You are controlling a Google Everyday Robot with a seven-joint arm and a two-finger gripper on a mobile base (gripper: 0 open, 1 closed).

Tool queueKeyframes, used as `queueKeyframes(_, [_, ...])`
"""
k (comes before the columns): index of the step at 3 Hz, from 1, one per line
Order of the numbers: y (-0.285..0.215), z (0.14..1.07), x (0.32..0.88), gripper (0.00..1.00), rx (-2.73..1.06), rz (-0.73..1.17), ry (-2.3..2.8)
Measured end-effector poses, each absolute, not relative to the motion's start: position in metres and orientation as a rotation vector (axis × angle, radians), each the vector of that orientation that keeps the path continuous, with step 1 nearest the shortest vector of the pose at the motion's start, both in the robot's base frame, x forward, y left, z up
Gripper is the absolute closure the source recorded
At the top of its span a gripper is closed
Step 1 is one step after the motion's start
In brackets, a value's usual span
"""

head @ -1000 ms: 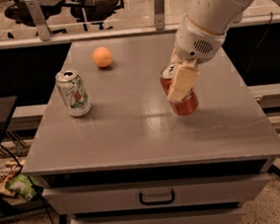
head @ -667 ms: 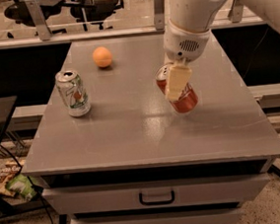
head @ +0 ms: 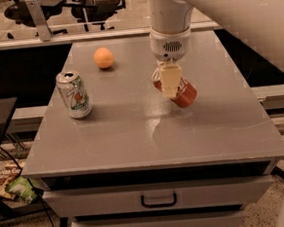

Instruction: Knock coke can over

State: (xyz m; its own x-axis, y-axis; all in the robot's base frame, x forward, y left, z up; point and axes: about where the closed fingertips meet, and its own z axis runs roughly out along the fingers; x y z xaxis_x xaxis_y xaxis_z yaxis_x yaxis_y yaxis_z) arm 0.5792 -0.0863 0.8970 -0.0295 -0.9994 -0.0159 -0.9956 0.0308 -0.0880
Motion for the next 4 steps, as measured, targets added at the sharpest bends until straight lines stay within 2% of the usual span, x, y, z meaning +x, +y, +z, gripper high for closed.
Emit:
queueKeyframes(2, [-0.079, 0.895, 0.595, 0.12, -2.154, -0.136, 2.175])
queueKeyframes(3, [-0.076, 0.895, 0.6, 0.0, -2.137, -0.145, 2.156])
queueKeyframes(4, [-0.076, 0.895, 0.6, 0.0, -2.137, -0.145, 2.156])
